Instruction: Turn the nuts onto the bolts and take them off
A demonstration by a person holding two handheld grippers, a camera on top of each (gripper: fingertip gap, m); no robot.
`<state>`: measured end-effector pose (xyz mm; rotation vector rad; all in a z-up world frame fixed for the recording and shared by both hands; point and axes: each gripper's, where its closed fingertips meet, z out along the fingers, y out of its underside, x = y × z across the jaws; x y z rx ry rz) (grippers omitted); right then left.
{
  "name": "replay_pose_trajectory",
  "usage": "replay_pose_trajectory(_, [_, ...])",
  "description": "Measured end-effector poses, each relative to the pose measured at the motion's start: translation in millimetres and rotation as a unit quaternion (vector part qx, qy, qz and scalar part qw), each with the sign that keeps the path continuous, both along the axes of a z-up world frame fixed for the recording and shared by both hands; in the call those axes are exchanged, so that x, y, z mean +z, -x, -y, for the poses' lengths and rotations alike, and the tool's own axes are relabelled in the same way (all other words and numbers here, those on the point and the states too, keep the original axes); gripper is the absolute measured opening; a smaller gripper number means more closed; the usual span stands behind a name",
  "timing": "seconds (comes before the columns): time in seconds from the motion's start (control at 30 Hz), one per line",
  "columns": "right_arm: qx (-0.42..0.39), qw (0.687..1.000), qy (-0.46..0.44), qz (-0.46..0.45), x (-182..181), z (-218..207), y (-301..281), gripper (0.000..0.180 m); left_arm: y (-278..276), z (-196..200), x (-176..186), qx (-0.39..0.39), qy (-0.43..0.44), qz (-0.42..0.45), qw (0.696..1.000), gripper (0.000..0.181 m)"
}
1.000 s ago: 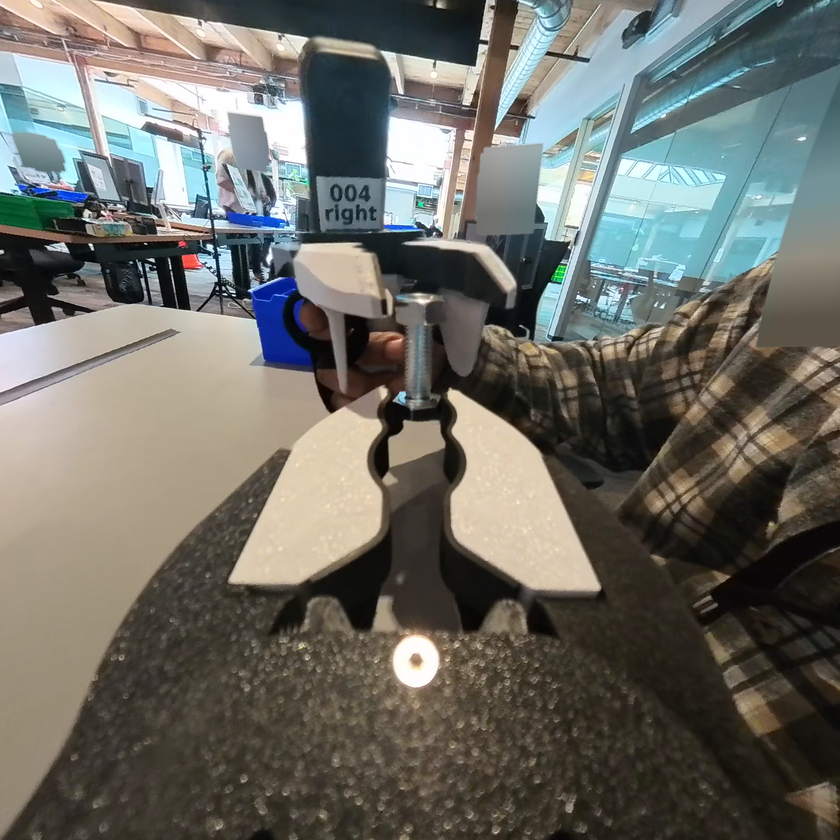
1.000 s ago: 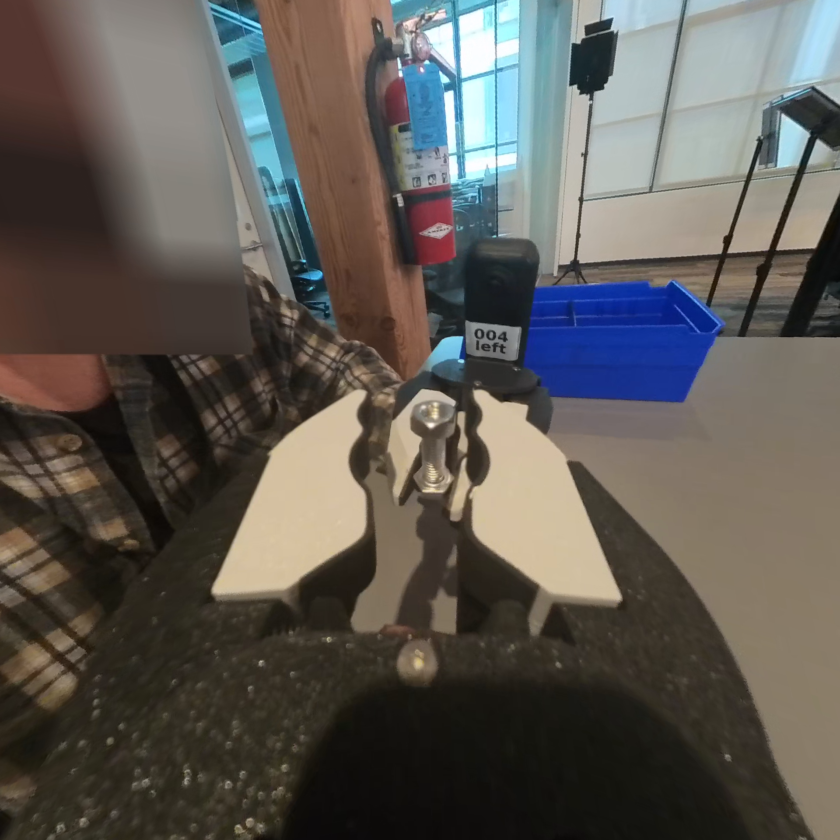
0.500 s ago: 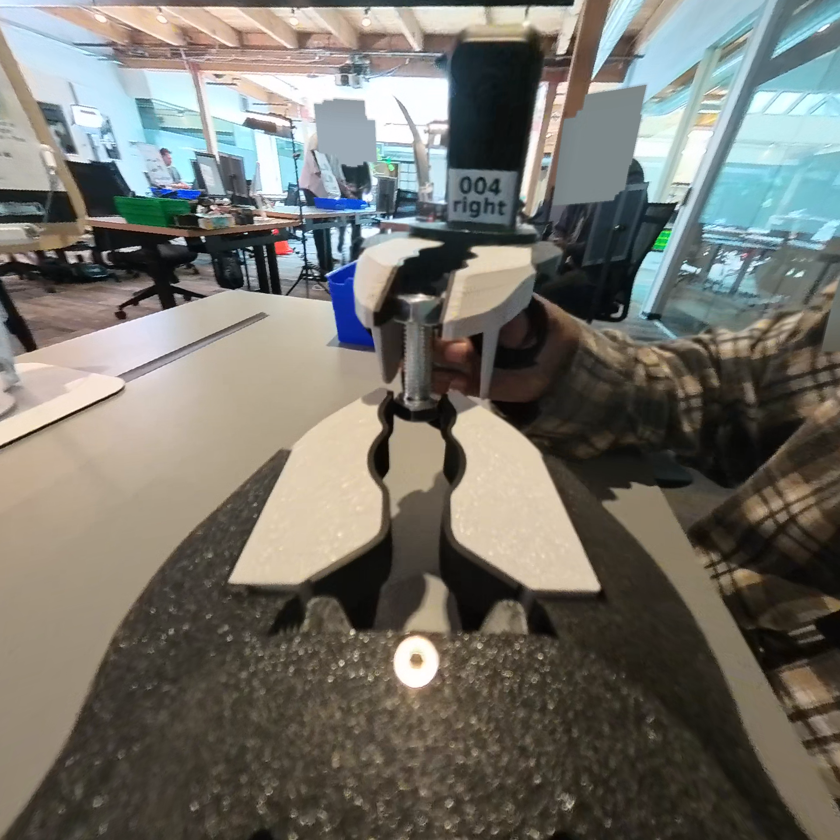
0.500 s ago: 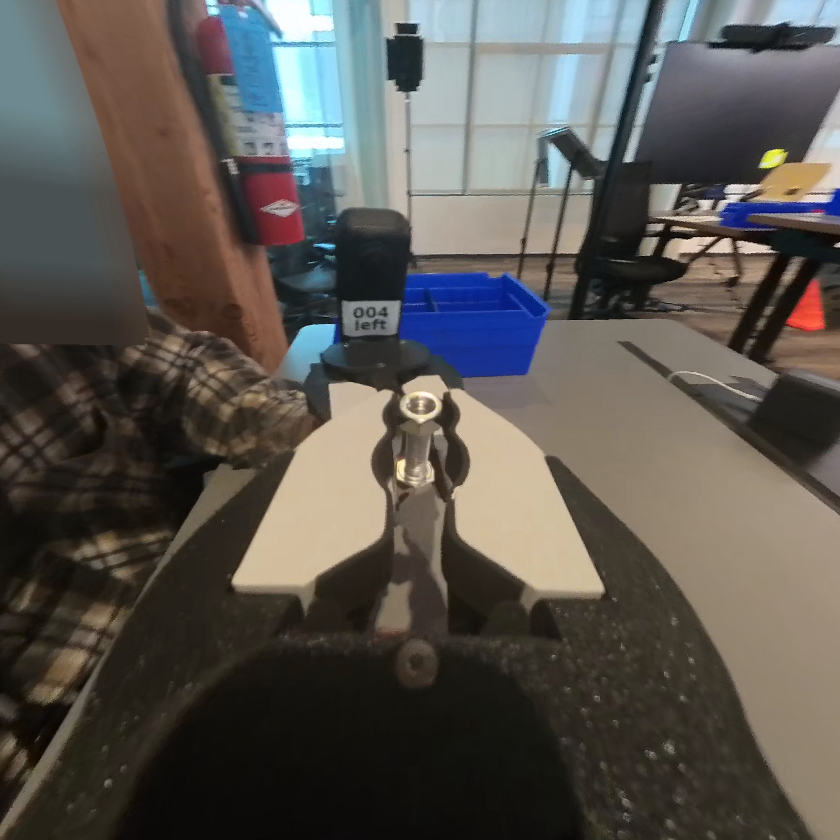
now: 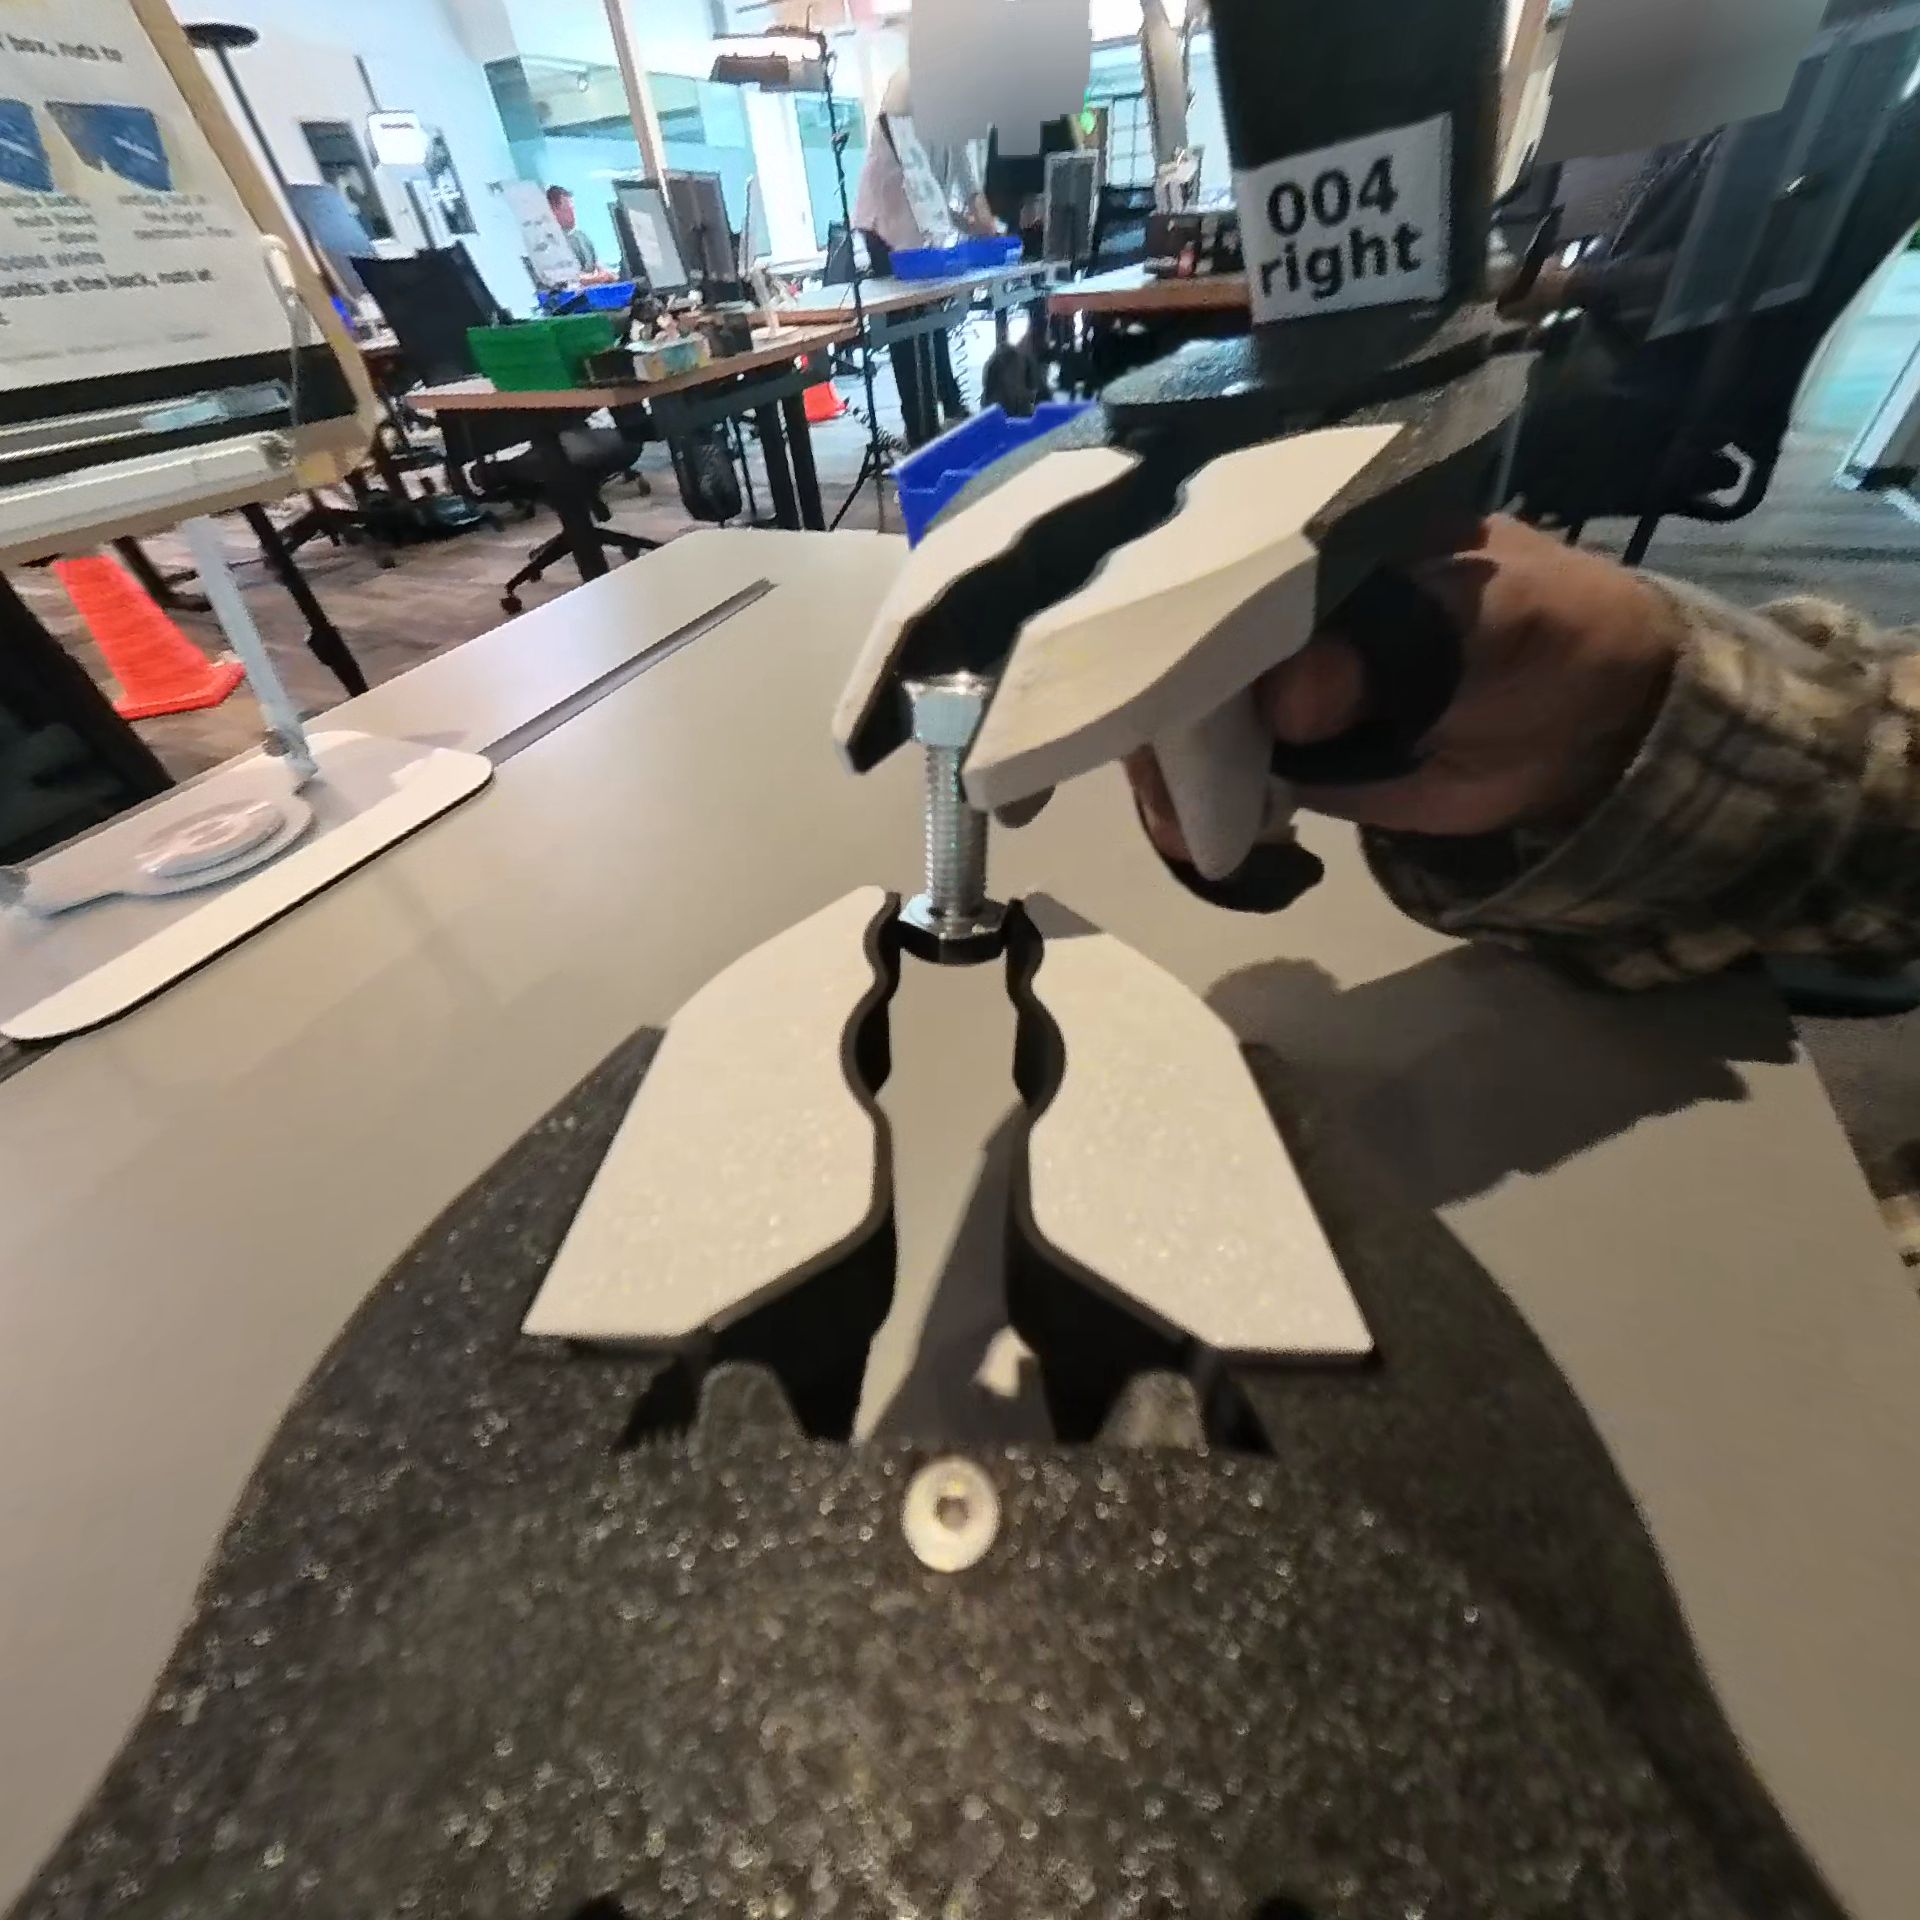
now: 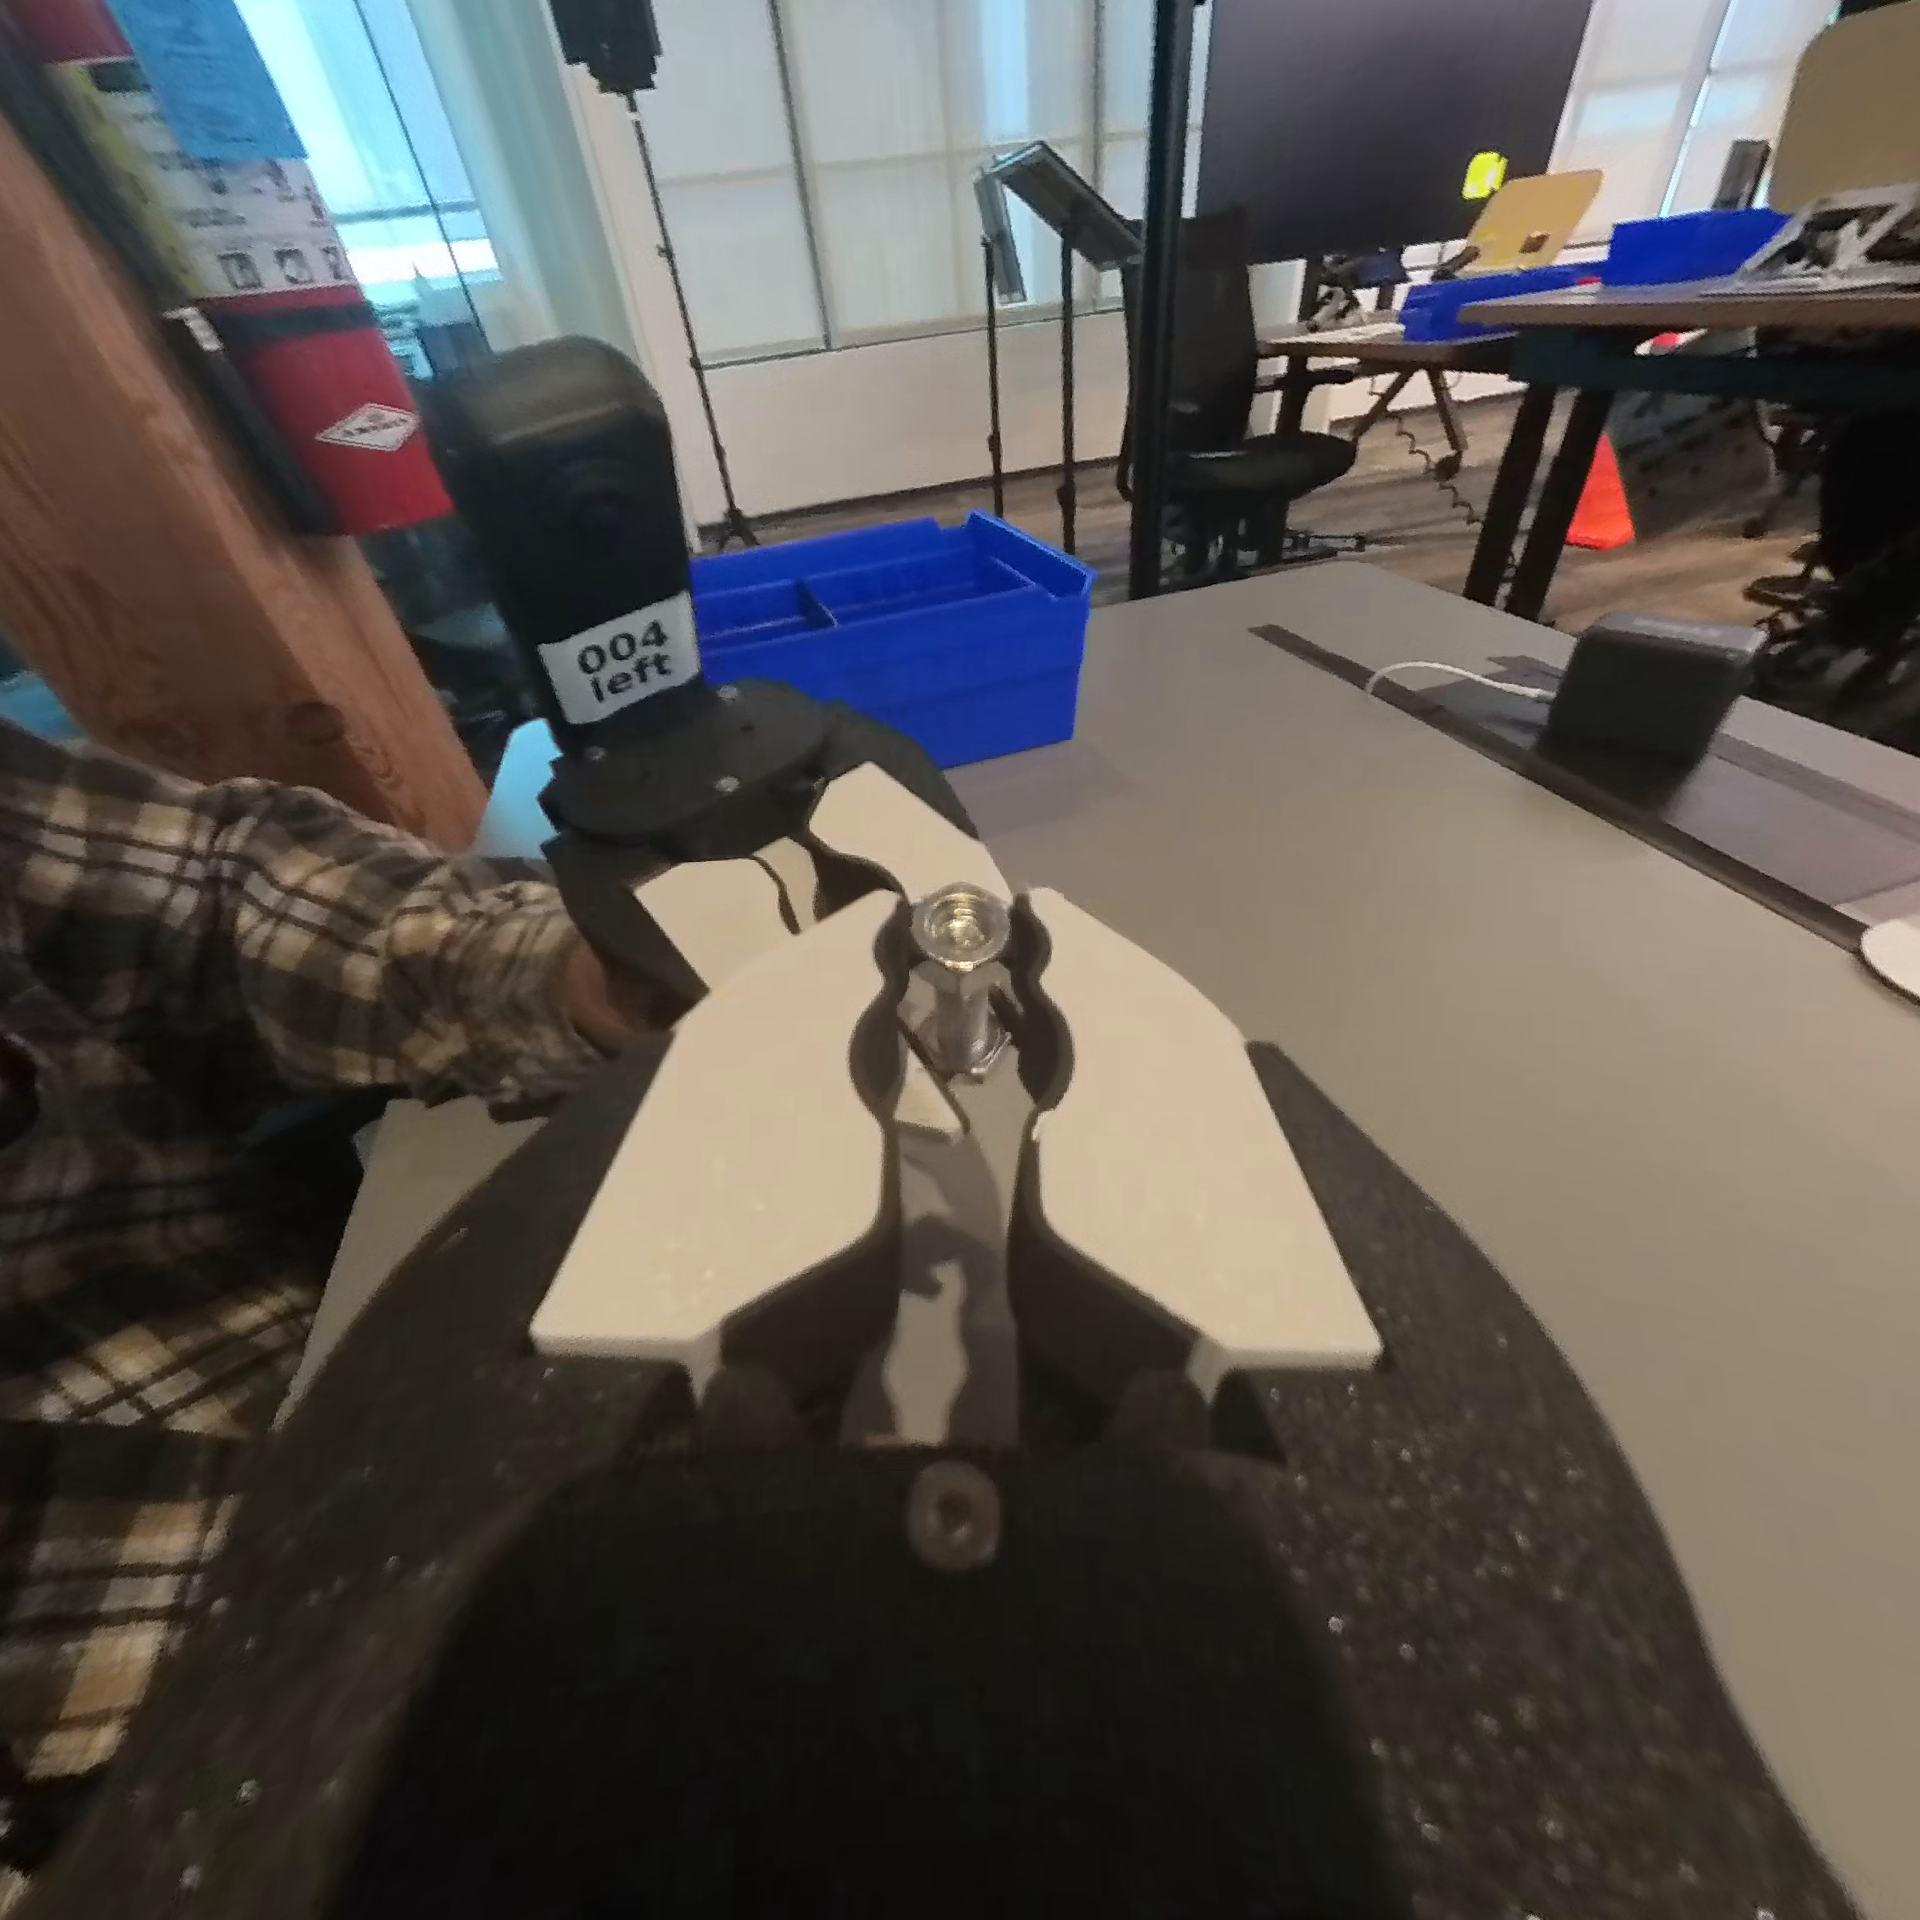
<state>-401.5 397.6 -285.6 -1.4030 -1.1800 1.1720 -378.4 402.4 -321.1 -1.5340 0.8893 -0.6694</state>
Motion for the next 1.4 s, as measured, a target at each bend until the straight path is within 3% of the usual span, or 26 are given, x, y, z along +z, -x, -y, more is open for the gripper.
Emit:
replay_pose_trajectory(0.13, [-0.018,1.000,-0.003,0.014,-6,-2,-1,0.018,0,-3,-7,0.010,0.002,-0.024,1.000,0.019])
replay_pose_trajectory(0.6, [0.022,1.000,-0.013,0.006,2,6,3,0.024,-8,10,8,-0.064,0.028,0.058,0.996,0.019])
replay_pose_trajectory(0.77, [0.045,0.999,-0.023,-0.017,11,10,2,0.051,-9,14,13,-0.089,0.039,0.087,0.991,0.018])
replay_pose_trajectory(0.93, [0.132,0.987,-0.016,-0.091,36,24,-9,0.073,-14,32,27,-0.184,0.070,0.161,0.967,0.019])
replay_pose_trajectory(1.13, [0.230,0.967,0.012,-0.113,42,51,-13,0.076,-14,39,33,-0.218,0.078,0.185,0.955,0.019])
replay_pose_trajectory(1.4, [0.222,0.970,0.003,-0.094,38,55,-11,0.079,-12,34,31,-0.205,0.081,0.187,0.957,0.019])
